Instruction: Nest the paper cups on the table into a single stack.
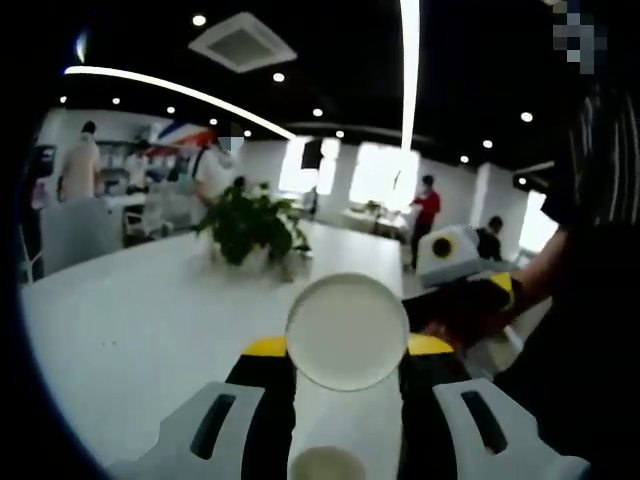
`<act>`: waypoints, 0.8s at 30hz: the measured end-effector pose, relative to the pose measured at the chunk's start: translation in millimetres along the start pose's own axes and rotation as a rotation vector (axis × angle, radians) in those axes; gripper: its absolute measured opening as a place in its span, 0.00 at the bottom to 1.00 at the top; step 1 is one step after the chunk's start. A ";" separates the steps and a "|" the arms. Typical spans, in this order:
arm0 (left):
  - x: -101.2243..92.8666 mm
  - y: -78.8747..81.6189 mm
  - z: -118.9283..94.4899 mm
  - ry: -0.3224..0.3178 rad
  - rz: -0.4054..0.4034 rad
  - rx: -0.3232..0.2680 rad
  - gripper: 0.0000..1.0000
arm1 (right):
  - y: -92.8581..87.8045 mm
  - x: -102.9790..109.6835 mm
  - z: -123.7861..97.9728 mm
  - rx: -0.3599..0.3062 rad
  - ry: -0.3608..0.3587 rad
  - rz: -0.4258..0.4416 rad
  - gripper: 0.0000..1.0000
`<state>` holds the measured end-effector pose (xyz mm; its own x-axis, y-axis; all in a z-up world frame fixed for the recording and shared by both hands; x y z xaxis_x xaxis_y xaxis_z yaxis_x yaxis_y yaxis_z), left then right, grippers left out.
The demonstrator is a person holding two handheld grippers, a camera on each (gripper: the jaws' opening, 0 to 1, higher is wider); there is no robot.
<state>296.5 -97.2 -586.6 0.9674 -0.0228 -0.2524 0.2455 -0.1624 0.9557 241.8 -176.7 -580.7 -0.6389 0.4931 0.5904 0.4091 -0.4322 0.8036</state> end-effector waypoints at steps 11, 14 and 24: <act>-2.9 -4.5 1.4 -0.010 0.005 -0.004 0.37 | 17.4 5.2 -0.9 0.012 0.032 -0.035 0.50; -3.7 -4.4 1.0 -0.010 0.007 -0.007 0.37 | 18.6 5.6 -0.5 0.024 0.038 -0.053 0.47; -7.4 -6.6 -0.9 -0.009 0.012 -0.004 0.36 | 21.4 8.9 -1.8 0.045 0.057 -0.103 0.36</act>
<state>287.7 -95.1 -590.8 0.9696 -0.0337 -0.2423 0.2342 -0.1583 0.9592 243.6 -183.0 -558.4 -0.7146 0.4888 0.5004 0.3672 -0.3467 0.8631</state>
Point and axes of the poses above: the point that each gripper's makers call its tool centre point, and the gripper's own axes: z roughly forward along the fingers, x roughly to its left, y roughly out of its top, the point moved 4 cm from there along -z, roughly backward along the fingers, and after that the axes turned 14 degrees about -y, right-handed, at the moved point
